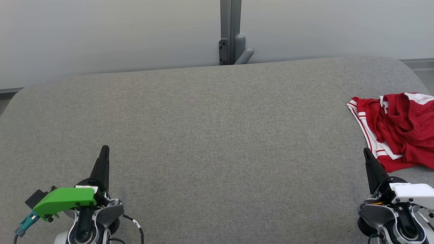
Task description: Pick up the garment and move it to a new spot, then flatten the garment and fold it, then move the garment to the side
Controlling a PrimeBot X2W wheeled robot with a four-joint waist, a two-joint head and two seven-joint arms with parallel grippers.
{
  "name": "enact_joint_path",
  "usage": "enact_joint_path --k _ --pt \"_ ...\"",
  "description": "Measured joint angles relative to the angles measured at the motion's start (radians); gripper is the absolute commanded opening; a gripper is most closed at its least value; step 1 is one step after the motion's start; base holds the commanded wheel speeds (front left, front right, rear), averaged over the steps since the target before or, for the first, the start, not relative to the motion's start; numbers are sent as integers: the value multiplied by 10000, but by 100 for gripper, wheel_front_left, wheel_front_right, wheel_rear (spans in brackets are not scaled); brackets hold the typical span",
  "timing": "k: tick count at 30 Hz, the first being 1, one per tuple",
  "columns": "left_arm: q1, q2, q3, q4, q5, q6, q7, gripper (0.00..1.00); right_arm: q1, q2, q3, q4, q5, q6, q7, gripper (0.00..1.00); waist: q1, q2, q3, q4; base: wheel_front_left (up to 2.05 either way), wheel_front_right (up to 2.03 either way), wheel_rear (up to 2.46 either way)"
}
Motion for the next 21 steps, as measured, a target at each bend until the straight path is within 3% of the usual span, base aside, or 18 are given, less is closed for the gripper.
enact_joint_path --k 21 --pt "0 0 0 0 0 0 0 0 -3 2 -10 2 -2 0 6 0 0 0 0 0 0 0 0"
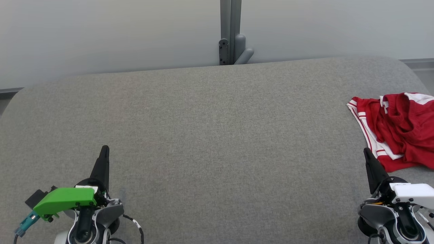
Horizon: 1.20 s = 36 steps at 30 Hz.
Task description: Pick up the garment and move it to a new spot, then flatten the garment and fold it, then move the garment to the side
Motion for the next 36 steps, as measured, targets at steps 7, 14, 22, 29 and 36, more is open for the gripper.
enact_joint_path --k 7,14,22,29,36 --pt "0 0 0 0 0 0 0 0 -1 0 -2 0 0 0 0 0 0 0 0 0 0 0 0" --pt "0 0 0 0 0 0 0 0 -1 2 -4 0 0 0 0 0 0 0 0 0 0 0 0" --pt "0 0 0 0 -2 0 0 0 -2 2 -8 0 0 0 0 0 0 0 0 0 0 0 0" --pt "-1 0 0 0 0 0 0 0 -2 2 -10 0 0 0 2 0 0 0 0 0 0 0 0" --pt "-1 0 0 0 -2 0 0 0 -2 2 -12 0 0 0 2 0 0 0 0 0 0 0 0"
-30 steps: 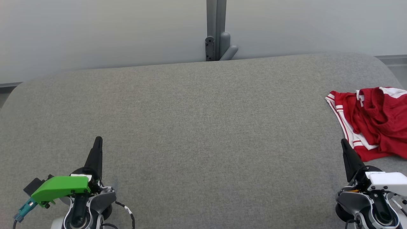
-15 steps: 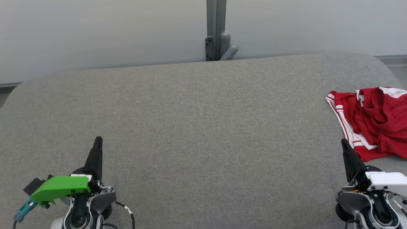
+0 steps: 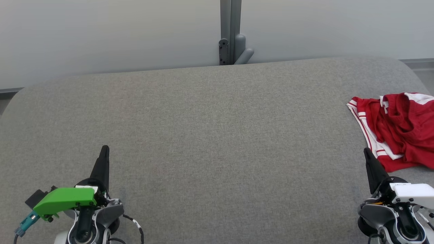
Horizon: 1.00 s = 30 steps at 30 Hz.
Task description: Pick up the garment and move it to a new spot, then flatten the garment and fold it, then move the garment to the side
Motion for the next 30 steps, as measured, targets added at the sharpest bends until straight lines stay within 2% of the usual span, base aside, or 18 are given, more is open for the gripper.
enact_joint_path --k 30 --pt "0 0 0 0 0 0 0 0 -1 4 -4 0 0 0 0 0 0 0 0 0 0 0 0"
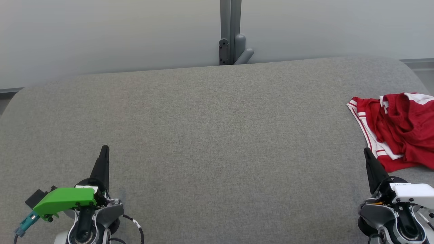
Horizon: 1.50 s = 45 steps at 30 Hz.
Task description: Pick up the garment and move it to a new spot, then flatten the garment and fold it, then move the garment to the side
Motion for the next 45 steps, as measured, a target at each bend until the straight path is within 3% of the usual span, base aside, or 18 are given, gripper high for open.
enact_joint_path --k 45 --pt "-1 0 0 0 0 0 0 0 -1 2 -6 2 0 0 2 0 0 0 0 0 0 0 0"
